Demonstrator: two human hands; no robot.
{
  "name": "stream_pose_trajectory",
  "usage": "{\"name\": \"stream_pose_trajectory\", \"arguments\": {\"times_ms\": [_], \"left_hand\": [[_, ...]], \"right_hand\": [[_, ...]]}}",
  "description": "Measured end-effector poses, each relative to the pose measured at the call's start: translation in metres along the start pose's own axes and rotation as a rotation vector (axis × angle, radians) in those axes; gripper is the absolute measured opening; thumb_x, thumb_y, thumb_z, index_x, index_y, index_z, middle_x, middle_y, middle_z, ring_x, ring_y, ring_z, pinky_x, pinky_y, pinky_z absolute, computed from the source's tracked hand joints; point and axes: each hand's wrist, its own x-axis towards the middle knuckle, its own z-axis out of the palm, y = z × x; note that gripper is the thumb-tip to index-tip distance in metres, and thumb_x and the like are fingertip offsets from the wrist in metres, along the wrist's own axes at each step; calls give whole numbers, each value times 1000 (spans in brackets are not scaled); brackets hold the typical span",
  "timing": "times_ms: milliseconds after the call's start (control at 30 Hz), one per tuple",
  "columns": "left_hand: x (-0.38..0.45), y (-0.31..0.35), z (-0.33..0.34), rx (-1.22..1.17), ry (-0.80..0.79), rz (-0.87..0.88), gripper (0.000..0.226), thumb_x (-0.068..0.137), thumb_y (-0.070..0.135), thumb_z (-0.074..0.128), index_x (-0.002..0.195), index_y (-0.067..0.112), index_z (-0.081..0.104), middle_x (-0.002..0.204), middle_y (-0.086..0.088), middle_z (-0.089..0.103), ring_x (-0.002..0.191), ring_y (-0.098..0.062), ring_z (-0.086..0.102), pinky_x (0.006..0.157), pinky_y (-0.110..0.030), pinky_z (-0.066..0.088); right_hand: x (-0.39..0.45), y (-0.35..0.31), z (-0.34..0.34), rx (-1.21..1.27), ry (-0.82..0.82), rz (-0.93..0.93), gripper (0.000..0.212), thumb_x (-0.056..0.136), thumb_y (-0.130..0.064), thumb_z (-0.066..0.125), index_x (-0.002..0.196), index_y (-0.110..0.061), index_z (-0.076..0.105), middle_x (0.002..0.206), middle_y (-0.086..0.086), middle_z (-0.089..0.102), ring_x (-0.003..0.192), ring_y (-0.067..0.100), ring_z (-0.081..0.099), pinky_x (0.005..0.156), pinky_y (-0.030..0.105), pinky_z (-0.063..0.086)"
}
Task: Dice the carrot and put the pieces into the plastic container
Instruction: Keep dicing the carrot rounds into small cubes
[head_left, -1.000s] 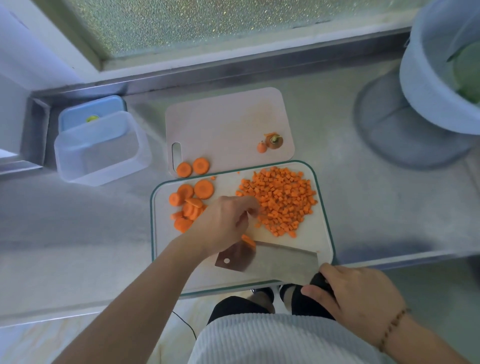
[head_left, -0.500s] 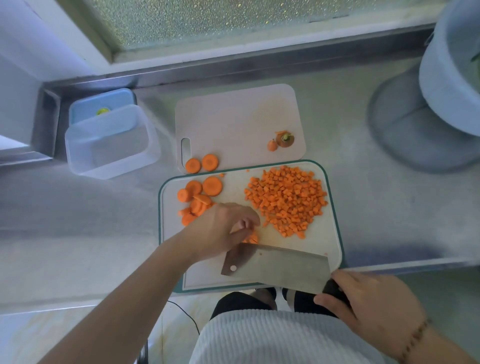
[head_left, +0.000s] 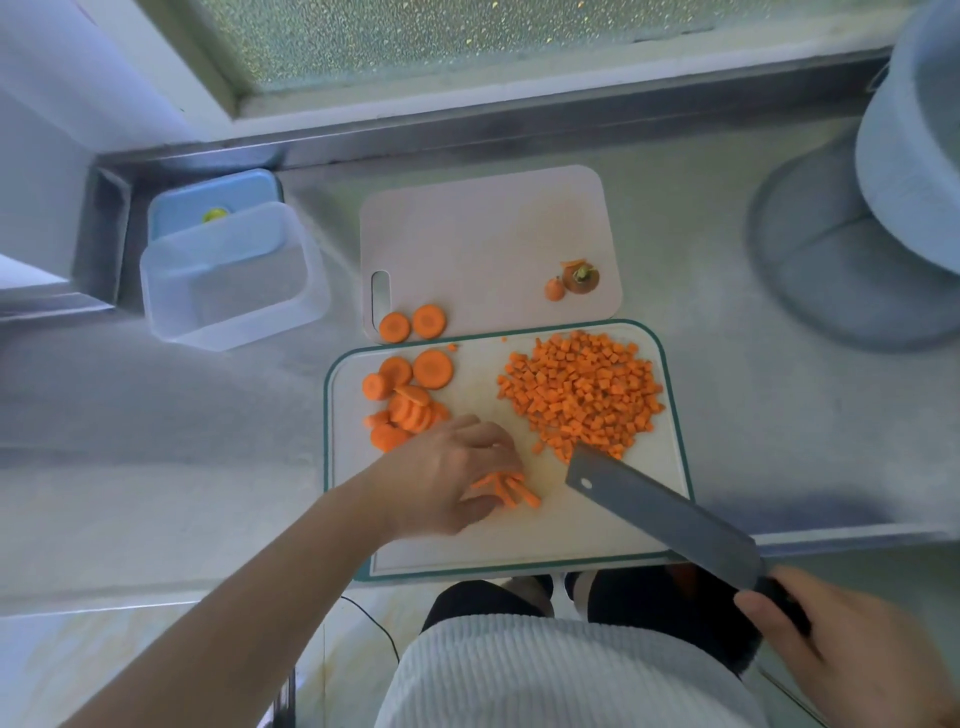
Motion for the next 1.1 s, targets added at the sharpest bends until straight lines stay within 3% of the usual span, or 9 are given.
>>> {"name": "stream_pose_trajectory", "arguments": {"times_ms": [67, 167, 267, 333, 400, 467, 667, 900, 1100], "left_hand": [[-4, 2, 9, 86, 32, -10, 41, 77, 31, 79, 114, 17, 70, 117, -2, 63, 90, -22, 62, 76, -32, 53], [-8, 11, 25, 112, 152, -55, 34, 84, 37, 60, 112, 19, 67, 115, -1, 62, 80, -22, 64, 61, -35, 55], [-12, 22, 38, 123, 264, -130, 29, 87, 34, 55, 108, 19, 69, 111, 1, 64, 78, -19, 65, 54, -28, 52], [-13, 28, 46, 142, 346, -188, 26, 86, 33, 55, 105, 20, 68, 107, 1, 65, 77, -17, 65, 55, -24, 48], [-14, 35, 55, 108, 428, -261, 24, 87, 32, 57, 105, 20, 66, 107, 2, 65, 77, -17, 65, 57, -24, 48], [-13, 42, 62, 47, 498, -330, 25, 87, 31, 58, 105, 16, 68, 108, 1, 66, 77, -17, 66, 59, -25, 51], [-20, 47, 71, -107, 580, -380, 29, 86, 21, 68, 112, 10, 69, 116, 0, 63, 96, -14, 63, 79, -24, 54], [-26, 45, 60, -169, 671, -322, 24, 86, 8, 72, 109, 6, 72, 112, -3, 64, 92, 5, 52, 87, -3, 42], [-20, 42, 63, -135, 647, -193, 13, 92, 15, 65, 97, 5, 73, 102, -5, 68, 93, -13, 64, 84, -18, 52]], "right_hand": [[1, -4, 0, 36, -29, 45, 69, 82, -82, 8, 65, -36, 56, 42, -16, 49, 39, 13, 56, 36, 11, 21], [1, -9, 9, 176, -36, 46, 76, 62, -95, -3, 69, -41, 50, 47, -17, 51, 45, 3, 49, 44, 22, 37], [3, -24, 14, 375, -181, 39, 70, 59, -98, 4, 81, -50, 50, 59, -16, 60, 53, 3, 54, 50, 19, 36], [3, -41, 16, 476, -234, 23, 59, 73, -87, 24, 76, -37, 55, 58, -7, 60, 53, 5, 55, 52, 19, 37], [4, -53, 21, 556, -294, 41, 44, 90, -57, 43, 64, -23, 55, 53, -4, 56, 50, 5, 50, 56, 23, 38], [6, -66, 25, 620, -320, 51, 39, 93, -43, 45, 60, -25, 56, 51, -7, 54, 49, 2, 48, 54, 17, 34], [11, -89, 32, 752, -308, 28, 43, 92, -46, 40, 59, -18, 47, 45, -4, 46, 43, 5, 39, 50, 16, 31], [16, -83, 35, 803, -287, 84, 55, 83, -61, 35, 65, -11, 46, 46, -4, 41, 44, 4, 35, 48, 16, 27], [17, -86, 34, 751, -271, 12, 52, 84, -60, 35, 64, -14, 48, 50, -4, 47, 47, 5, 40, 55, 23, 34]]}}
